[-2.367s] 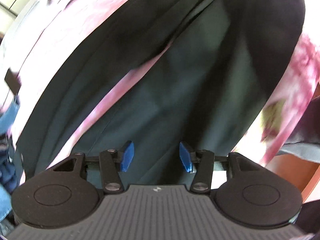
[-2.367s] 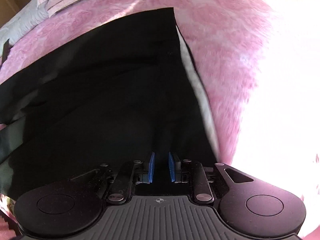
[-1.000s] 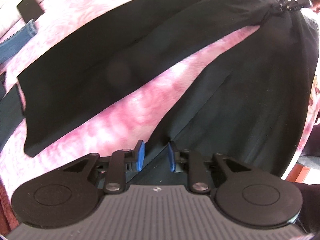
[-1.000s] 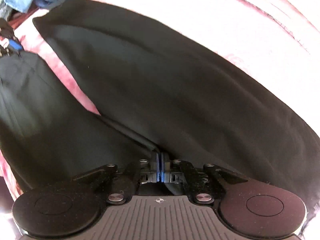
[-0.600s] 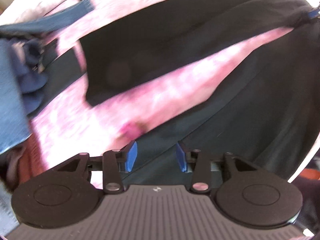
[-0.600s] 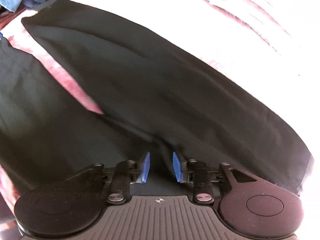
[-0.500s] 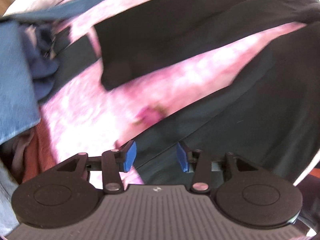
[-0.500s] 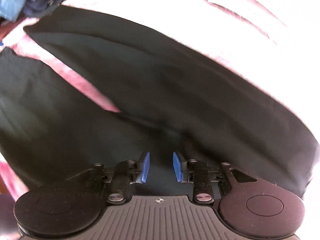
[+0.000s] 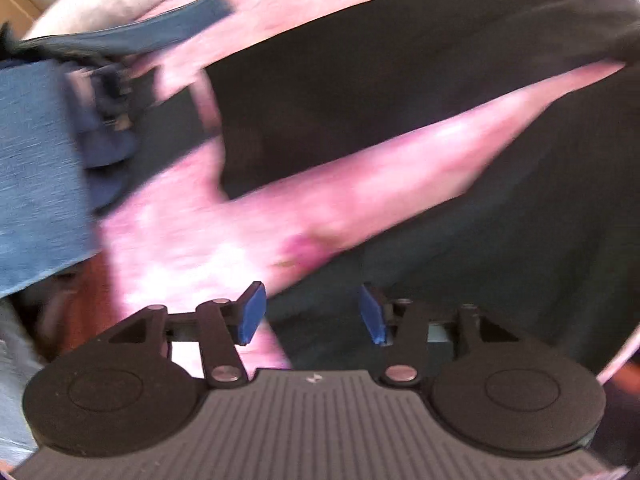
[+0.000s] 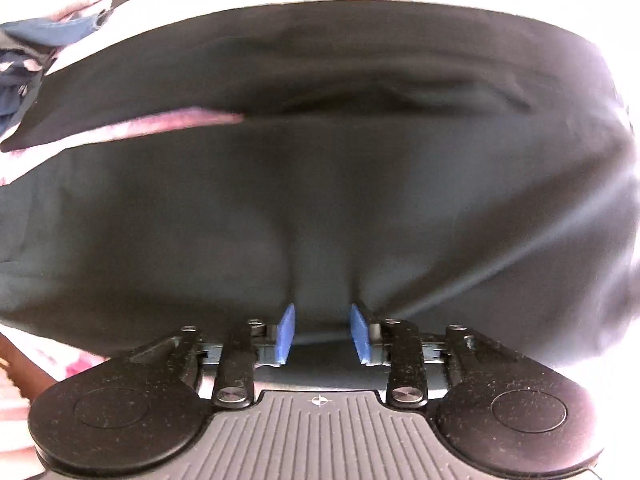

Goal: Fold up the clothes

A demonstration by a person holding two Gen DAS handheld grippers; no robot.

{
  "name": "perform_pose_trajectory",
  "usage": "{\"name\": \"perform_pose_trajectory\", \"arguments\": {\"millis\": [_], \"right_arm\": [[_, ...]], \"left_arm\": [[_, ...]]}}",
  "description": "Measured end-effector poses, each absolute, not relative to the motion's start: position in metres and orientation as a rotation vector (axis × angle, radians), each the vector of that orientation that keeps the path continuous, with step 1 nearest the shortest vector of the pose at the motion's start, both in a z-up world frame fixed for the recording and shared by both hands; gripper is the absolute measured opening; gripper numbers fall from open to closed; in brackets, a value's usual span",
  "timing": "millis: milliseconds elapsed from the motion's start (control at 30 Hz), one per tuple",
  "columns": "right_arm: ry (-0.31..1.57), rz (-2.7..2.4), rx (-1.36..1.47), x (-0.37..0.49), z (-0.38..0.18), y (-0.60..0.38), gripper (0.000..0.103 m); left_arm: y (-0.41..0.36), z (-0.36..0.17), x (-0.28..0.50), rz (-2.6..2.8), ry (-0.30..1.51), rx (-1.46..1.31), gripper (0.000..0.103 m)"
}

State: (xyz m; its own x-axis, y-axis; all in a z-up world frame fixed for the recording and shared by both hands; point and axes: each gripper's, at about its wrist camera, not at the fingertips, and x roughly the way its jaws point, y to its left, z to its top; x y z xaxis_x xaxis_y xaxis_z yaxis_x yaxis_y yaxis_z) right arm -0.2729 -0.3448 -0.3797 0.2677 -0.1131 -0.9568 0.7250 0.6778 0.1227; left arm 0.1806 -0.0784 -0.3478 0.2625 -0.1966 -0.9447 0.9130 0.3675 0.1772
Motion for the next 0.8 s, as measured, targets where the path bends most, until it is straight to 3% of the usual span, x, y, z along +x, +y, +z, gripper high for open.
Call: {"name": "perform_pose_trajectory", "arguments": {"millis": [67,467,800], "right_arm": [[1.163,-0.631,0.657,-0.282,-0.380,-0.340,0.048],[1.009,-0.910,0.829,-0.409,-0.350,-0.366,0.050],[0.595,-0.997,1.281,-0.485,-0.394,-0.421,0.049]], "left_arm": [[-0.097,-0.348,0.144,-0.988,0.992,0.924,0.048],[-0.178,-0.370,-0.034,-1.378,0.912,1.141,0.050],[-0.180,-0.375,-0.065,-1.291,0.940,1.214,0.050]]}}
